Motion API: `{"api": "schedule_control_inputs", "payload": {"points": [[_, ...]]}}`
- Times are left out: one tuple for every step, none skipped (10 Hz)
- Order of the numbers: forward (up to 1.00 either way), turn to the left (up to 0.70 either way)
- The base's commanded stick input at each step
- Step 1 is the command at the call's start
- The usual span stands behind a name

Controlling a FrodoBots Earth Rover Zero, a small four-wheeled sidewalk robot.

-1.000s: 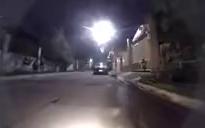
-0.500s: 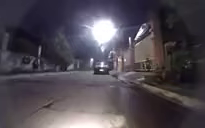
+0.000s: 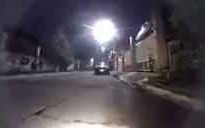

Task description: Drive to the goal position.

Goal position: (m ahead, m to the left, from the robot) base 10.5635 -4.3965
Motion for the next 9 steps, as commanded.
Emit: {"api": "schedule_control_inputs", "payload": {"points": [[0.50, 0.00], [0.50, 0.00], [0.50, -0.35], [0.50, -0.50], [0.50, -0.50], [0.50, -0.26], [0.50, 0.00], [0.50, 0.00], [0.50, 0.00]]}}
